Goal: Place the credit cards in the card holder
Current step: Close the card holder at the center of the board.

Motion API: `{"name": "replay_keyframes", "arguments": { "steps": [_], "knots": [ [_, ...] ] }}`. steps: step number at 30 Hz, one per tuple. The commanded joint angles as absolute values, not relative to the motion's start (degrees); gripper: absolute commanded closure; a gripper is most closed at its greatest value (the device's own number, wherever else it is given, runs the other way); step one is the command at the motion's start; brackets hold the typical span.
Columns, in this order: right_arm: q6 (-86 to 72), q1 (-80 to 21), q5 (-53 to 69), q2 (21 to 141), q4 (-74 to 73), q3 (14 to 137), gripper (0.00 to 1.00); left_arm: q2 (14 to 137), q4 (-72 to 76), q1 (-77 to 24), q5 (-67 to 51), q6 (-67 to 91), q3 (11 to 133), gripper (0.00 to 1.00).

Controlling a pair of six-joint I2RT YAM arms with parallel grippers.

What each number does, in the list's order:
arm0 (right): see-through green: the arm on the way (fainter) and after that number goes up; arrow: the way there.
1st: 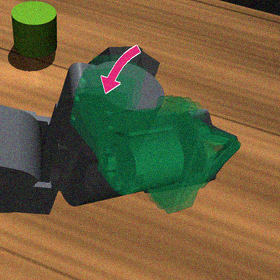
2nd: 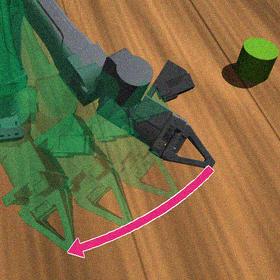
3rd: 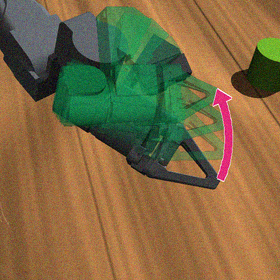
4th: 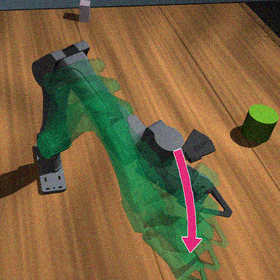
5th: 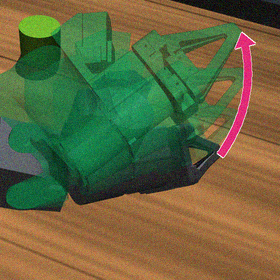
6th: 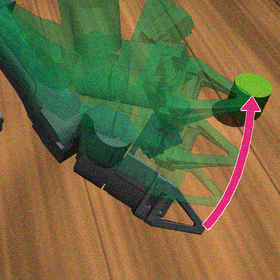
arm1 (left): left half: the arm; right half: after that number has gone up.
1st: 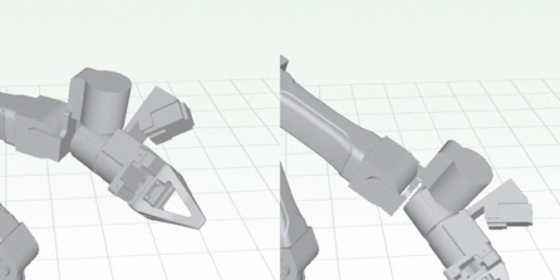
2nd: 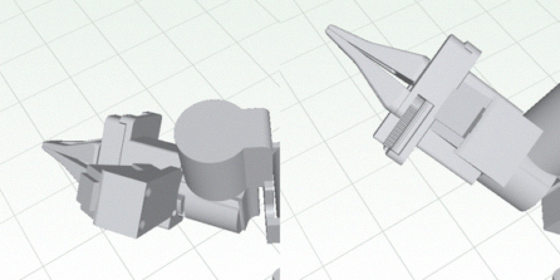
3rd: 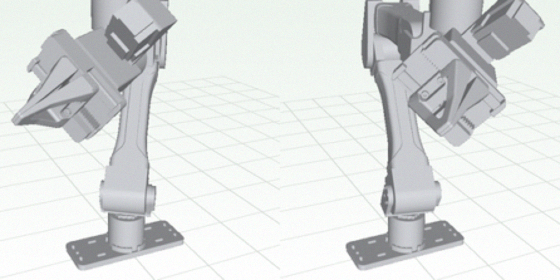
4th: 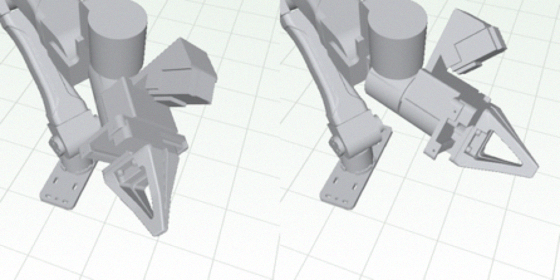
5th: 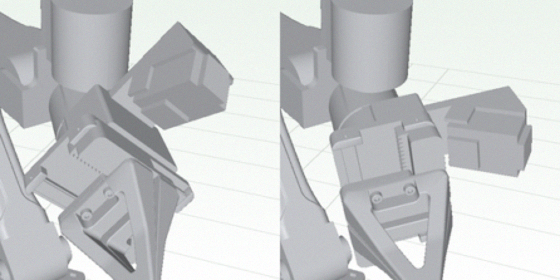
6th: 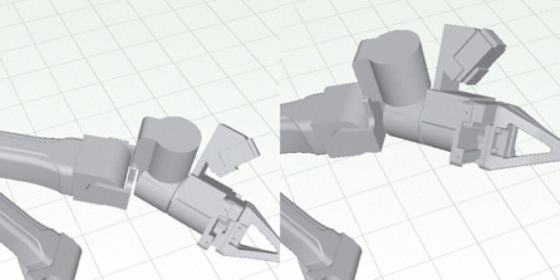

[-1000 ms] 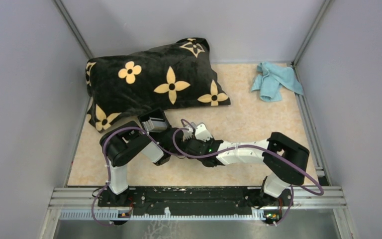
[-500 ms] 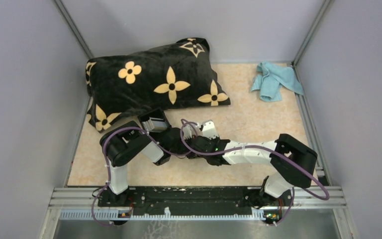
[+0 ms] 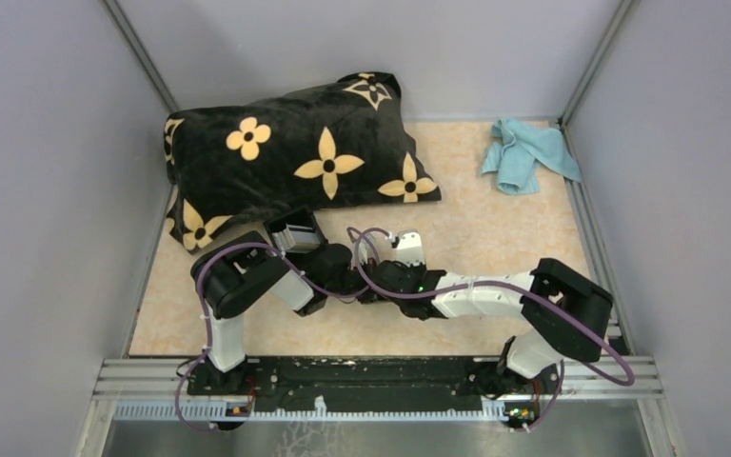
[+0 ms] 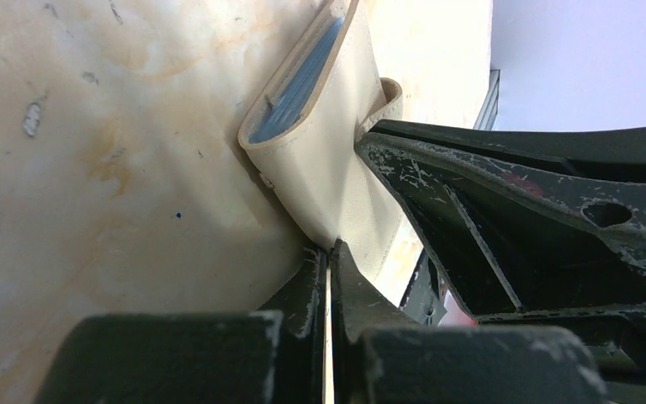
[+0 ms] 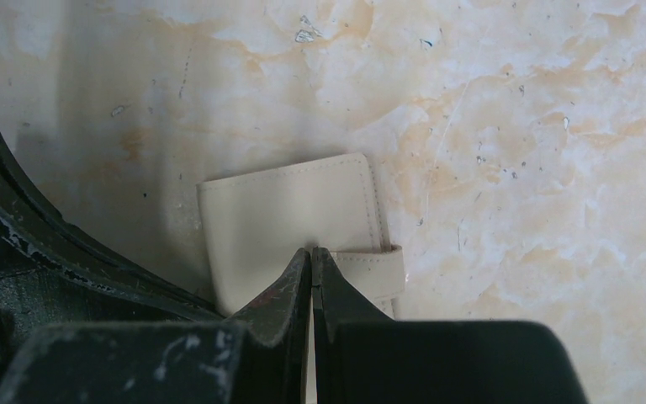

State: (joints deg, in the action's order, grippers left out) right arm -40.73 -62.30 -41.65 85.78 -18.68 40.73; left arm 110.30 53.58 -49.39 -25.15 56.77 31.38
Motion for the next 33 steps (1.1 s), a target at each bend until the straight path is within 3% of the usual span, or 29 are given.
{"name": "replay_keyframes", "arguments": {
  "steps": [1, 17, 25, 33],
  "knots": [
    [-47.08, -63.60, -36.53, 86.14, -28.44, 36.80, 0.99, 111.51, 49.04, -50.07, -25.05, 54.87, 31.56, 1.00],
    [-64.90, -68.82, -38.49, 84.61, -31.07, 31.82, 1.00, 110.78, 45.81, -52.13, -23.78, 55.31, 33.66, 1.00],
    [-81.34, -72.35, -38.13, 85.49, -25.67, 23.35, 1.00, 109.65, 39.16, -53.39, -22.33, 54.78, 36.03, 1.00],
    [-97.55, -74.79, -38.08, 82.92, -29.18, 17.16, 1.00, 107.91, 30.93, -54.61, -19.78, 53.99, 39.73, 1.00]
  ]
}}
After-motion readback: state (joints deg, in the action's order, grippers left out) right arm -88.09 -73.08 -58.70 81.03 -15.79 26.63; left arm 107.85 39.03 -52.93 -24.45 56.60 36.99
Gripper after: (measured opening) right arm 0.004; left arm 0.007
